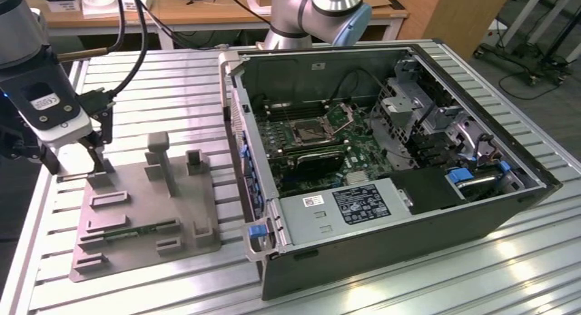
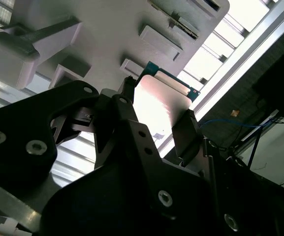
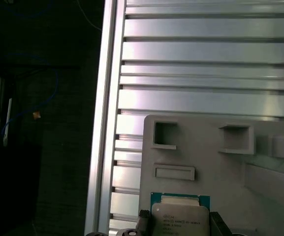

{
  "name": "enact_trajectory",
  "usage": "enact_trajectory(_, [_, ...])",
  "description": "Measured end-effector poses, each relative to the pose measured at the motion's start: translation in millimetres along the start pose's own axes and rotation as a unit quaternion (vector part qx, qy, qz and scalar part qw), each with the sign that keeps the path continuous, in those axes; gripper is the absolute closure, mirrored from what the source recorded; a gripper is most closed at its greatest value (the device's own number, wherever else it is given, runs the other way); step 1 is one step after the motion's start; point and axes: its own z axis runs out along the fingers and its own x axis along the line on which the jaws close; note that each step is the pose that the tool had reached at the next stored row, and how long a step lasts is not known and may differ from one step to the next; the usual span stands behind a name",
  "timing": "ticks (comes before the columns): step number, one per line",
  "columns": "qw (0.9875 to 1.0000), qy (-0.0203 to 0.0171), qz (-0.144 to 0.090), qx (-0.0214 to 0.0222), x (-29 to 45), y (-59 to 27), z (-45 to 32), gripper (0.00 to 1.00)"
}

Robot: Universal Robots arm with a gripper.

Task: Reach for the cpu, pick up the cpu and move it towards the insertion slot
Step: 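Pick up the cpu and move it towards the insertion slot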

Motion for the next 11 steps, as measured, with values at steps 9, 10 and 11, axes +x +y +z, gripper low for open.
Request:
enact_trajectory(9, [1.0000,0.0000,0.000,0.0000,0.0,0.1,-1.9,0.45])
enact_trajectory(10, [1.0000,0.0000,0.000,0.0000,0.0,0.1,-2.1,0.45])
enact_trajectory(11, [1.0000,0.0000,0.000,0.0000,0.0,0.1,-2.4,0.45])
